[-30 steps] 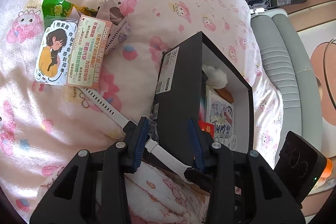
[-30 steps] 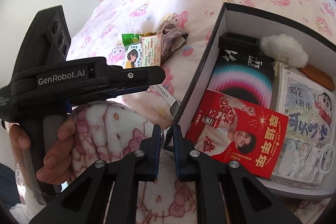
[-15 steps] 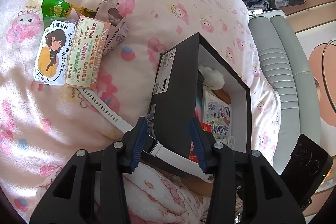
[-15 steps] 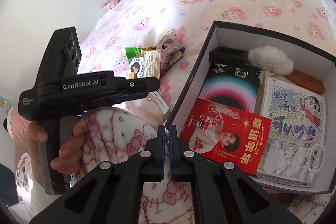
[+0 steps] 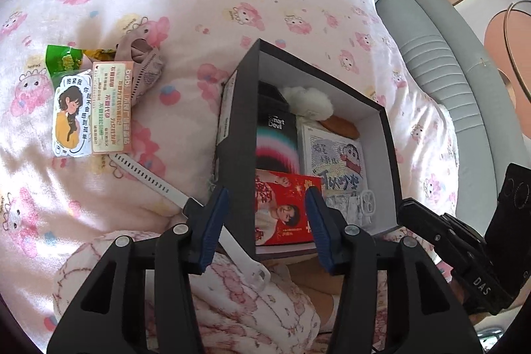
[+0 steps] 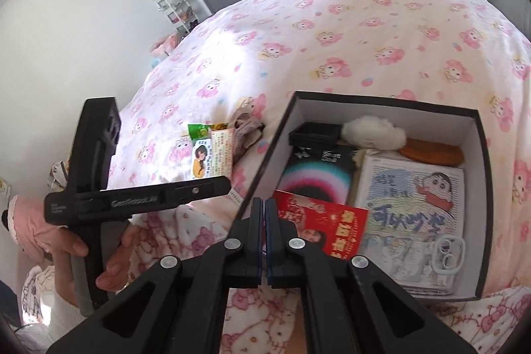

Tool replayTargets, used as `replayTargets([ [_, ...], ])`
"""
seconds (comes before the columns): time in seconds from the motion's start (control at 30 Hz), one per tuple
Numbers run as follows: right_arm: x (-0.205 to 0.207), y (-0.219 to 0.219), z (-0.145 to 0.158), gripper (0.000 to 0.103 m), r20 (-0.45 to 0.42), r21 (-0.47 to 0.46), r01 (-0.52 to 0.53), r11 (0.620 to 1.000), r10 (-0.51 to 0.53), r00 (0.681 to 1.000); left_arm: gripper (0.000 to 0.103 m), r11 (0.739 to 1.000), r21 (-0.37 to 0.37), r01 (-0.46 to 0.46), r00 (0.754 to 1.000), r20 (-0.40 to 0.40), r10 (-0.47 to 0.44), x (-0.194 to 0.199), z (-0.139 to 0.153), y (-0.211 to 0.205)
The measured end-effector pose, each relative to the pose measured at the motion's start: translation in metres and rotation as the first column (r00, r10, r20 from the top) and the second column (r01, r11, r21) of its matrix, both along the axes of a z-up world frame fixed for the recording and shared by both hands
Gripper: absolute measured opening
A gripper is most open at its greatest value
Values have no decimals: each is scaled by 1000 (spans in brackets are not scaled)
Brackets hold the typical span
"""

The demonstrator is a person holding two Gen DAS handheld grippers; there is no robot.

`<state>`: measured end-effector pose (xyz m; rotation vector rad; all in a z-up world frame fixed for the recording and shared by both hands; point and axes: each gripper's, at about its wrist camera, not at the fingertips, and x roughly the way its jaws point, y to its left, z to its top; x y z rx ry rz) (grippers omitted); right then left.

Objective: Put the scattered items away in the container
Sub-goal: 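Lift the smartwatch with the left gripper while the right gripper takes the band end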

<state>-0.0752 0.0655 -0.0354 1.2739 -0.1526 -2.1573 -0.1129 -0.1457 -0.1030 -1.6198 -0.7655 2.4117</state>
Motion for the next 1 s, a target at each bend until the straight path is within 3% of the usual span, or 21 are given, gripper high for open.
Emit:
replayTargets([
  [0.17, -3, 3, -16, 1, 58, -2, -33, 999, 33, 998, 49, 996, -41, -73, 997, 13, 74, 4, -2, -8],
  [0.33, 7, -36, -41, 1, 180, -70, -195, 978, 205, 962, 49, 991, -63, -119, 993, 12, 120, 10, -4, -22],
  [0.43, 9, -60, -57, 2, 219, -52, -227, 973, 232, 948, 49, 992, -61, -115, 993, 16, 116, 11, -7, -25],
  [0.57, 11, -76, -65, 3, 252, -64, -241, 968, 249, 935, 49, 994, -57, -96, 995, 19, 97, 12, -11, -25],
  [0.73, 6, -86, -77, 18, 284, -11, -209, 978, 204, 937, 50, 994, -57, -93, 995, 27, 94, 11, -20, -28],
  [0.87, 4, -88, -86, 17, 293, -13, -184, 983, 180, 939, 50, 995, -63, -84, 996, 19, 85, 12, -22, -28],
  [0.93, 3, -87, -85, 4, 266, -18, -181, 983, 179, 947, 50, 995, -61, -77, 997, 18, 78, 12, -23, -28],
  [1.0, 3, -83, -78, 2, 226, -24, -163, 986, 164, 960, 50, 996, -59, -73, 997, 16, 74, 12, -22, -27],
])
